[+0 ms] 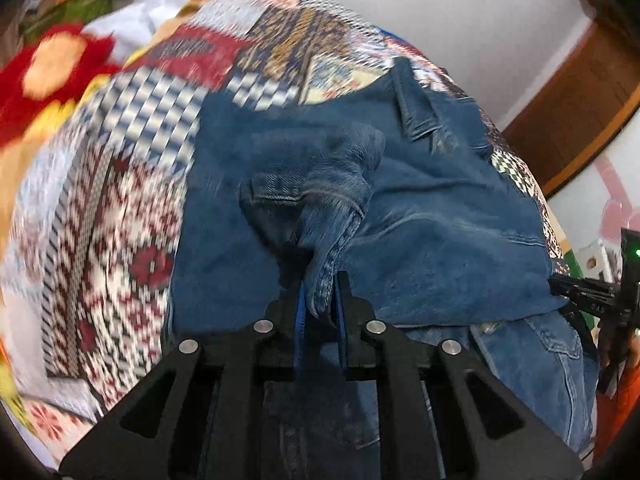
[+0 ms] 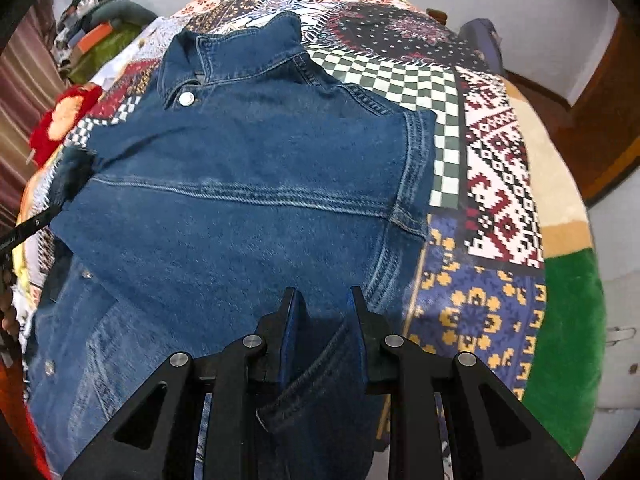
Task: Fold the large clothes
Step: 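Fold the hem toward the collar and open the left tool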
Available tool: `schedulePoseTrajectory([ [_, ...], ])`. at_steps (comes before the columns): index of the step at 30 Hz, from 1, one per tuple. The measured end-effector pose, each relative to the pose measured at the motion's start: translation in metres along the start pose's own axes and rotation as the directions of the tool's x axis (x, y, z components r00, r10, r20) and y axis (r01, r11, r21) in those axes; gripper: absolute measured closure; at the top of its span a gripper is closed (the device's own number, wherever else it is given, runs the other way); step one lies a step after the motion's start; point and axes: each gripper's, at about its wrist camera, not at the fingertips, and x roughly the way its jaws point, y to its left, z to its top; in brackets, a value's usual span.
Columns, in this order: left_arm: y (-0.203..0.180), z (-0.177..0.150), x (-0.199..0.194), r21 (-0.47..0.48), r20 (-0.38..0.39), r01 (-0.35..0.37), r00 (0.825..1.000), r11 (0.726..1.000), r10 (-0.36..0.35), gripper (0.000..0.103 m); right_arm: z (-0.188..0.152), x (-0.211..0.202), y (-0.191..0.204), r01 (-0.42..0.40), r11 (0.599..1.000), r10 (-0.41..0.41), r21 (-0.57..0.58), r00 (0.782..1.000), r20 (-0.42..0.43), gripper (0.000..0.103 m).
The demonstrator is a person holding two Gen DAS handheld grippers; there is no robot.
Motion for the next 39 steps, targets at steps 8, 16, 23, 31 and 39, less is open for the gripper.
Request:
schedulePoseTrajectory([
  [8, 0.031, -0.03, 0.006, -0.076, -0.061, -0.007, 0.998, 0.997, 0.003, 0.073, -0.014, -0.006, -0.009, 0.12, 0.992, -0.12, 0.045, 0.993, -0.007, 0.043],
  [16, 0.035, -0.034, -0.019, -0.001, -0.068, -0.113, 0.991, 0.994, 0.113, 0.057, -0.019, -0.011, -0.036, 0.054, 0.987, -0.053, 0.151, 0.999, -0.013, 0.027],
  [23, 0.039, 0.008, -0.054, 0.052, 0.069, -0.204, 0.977, 0.978, 0.2, 0.036, 0.004, -0.028, -0.046, -0.047, 0.98, 0.034, 0.195, 0.997, 0.069, 0.027],
  [31, 0.055, 0.078, -0.025, -0.009, 0.062, -0.123, 0.99, 0.992, 0.123, 0.028, 0.05, -0.025, -0.059, -0.091, 0.971, 0.063, 0.22, 0.99, 0.13, 0.027],
  [39, 0.078, 0.115, 0.044, -0.075, -0.074, -0.057, 0.996, 0.996, 0.051, 0.028, 0.074, 0.02, -0.086, -0.149, 0.938, 0.12, 0.313, 0.987, 0.111, 0.027],
])
